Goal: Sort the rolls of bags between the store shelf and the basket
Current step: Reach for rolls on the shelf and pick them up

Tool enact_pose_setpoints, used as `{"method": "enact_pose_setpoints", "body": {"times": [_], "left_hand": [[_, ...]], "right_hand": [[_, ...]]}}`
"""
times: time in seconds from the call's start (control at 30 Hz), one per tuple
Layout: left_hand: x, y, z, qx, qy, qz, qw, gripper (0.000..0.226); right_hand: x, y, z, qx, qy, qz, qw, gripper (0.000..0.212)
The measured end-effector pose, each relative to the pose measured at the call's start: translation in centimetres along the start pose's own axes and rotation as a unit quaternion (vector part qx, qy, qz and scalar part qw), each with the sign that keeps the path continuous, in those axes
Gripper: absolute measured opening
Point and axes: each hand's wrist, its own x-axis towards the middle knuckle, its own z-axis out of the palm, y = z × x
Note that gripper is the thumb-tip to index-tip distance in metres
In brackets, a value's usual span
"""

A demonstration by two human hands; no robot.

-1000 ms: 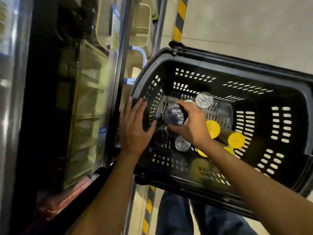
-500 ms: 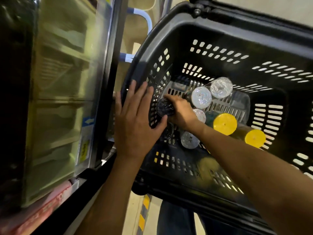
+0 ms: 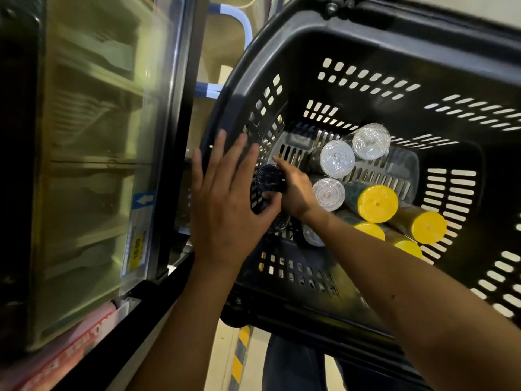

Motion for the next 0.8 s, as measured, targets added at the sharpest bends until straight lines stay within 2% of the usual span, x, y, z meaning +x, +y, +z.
{"method": "enact_pose_setpoints", "body": {"times": [0.2,0.3,0.4,0.57,0.7,0.8], "left_hand": [[0.0,0.0,-0.2,-0.010,-0.008,-0.002,1.000,0.064],[0.4,0.3,-0.9,-0.031,-0.032,-0.023,0.999,0.063],[0.9,0.7,-2.7,-0.073,-0.073,-0.050,0.993,0.060],[2.0,2.8,-9.0,-0.094,-0.190,-0.087,0.973,0.058],[2.4,5.3,-16.1,-0.122,-0.231,-0.104,0.960,0.056],[2.5,7.2,-21.4,-0.112,-0.253,-0.077,0.958,0.057]], "right_hand": [[-1.5,-1.6,-0.5,-0.045,0.021,0.001,0.999,0.070],[-3.7,-3.0,-2.1,-0.061,0.028,-0.005,0.998,0.059],[-6.8,-4.7,-4.7,-0.094,0.033,-0.029,0.995,0.057],[-13.6,-9.9,-11.5,-0.125,0.032,-0.018,0.991,0.056],[-19.7,-14.9,-17.0,-0.164,0.055,-0.015,0.985,0.051],[-24.3,-18.3,-20.5,-0.171,0.069,-0.018,0.983,0.050]]}}
